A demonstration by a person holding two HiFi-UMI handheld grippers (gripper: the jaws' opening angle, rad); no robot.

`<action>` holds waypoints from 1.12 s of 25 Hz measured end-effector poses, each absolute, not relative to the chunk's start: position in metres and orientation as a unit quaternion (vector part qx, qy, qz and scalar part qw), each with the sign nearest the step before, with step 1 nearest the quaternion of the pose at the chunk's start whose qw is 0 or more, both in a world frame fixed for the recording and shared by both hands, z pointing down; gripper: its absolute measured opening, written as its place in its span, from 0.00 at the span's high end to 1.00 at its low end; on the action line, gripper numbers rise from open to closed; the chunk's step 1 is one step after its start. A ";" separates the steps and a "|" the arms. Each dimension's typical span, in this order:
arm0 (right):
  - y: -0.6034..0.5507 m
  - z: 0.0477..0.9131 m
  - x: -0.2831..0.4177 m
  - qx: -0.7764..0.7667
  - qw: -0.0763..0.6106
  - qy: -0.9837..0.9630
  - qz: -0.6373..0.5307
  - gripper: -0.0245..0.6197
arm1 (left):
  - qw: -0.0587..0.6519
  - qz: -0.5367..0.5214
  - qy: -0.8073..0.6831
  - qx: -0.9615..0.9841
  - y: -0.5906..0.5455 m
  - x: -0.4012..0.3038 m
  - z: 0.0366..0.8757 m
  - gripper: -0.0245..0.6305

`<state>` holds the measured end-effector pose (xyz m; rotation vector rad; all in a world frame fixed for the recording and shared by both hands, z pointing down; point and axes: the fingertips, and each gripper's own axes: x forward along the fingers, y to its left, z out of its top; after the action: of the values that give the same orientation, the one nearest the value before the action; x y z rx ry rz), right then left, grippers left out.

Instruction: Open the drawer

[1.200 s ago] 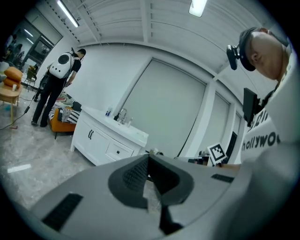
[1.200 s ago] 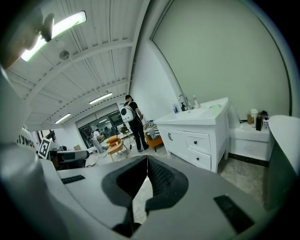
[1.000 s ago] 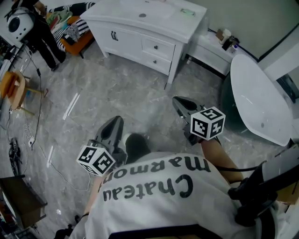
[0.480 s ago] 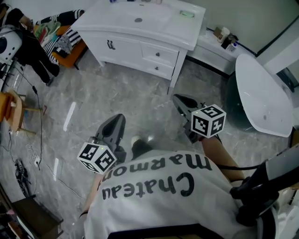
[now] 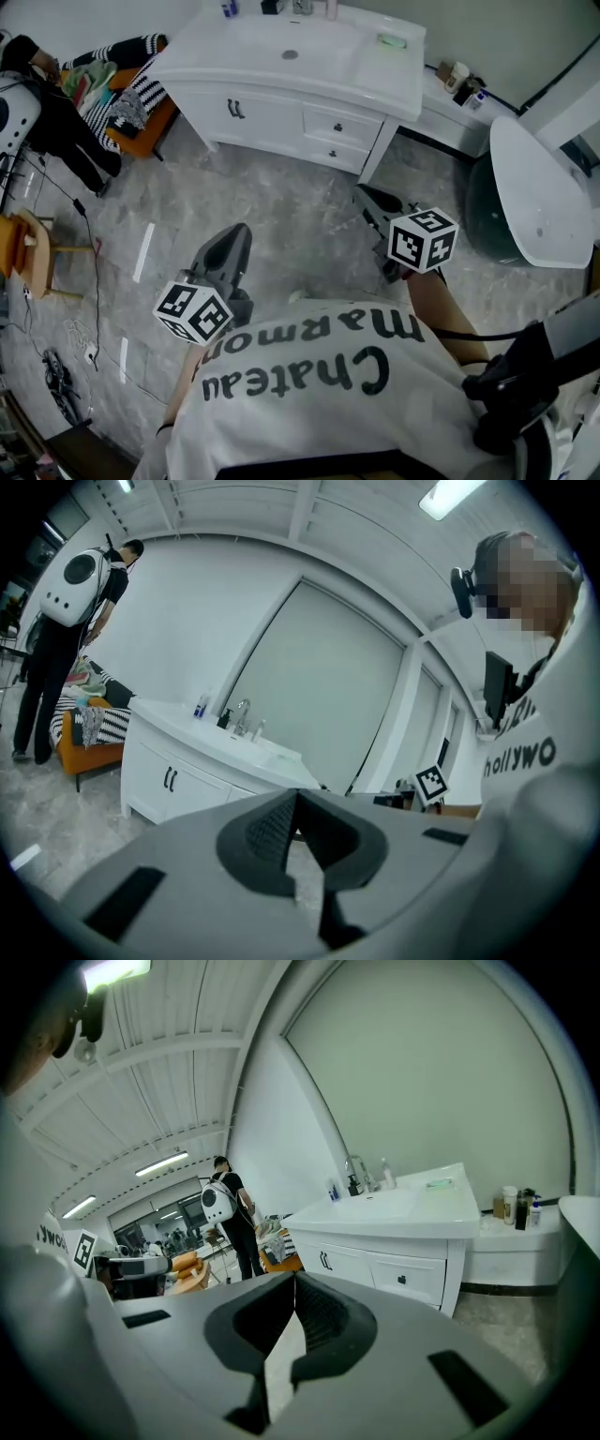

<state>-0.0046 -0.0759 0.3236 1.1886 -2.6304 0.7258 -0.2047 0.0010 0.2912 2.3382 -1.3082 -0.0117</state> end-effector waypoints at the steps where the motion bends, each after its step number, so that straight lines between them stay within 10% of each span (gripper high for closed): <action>1: -0.082 0.325 -0.009 0.405 0.081 -0.878 0.244 0.95 | 0.227 -0.002 -0.471 0.852 -0.005 -0.212 0.292 0.95; 28: -0.322 0.466 -0.014 0.514 0.130 -0.805 0.264 0.94 | 0.295 0.032 -0.450 0.843 -0.223 -0.239 0.372 0.95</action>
<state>-0.0144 -0.3215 0.4656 1.4944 -2.3399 0.7667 -0.2390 -0.2227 0.3720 2.2424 -1.1966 0.0854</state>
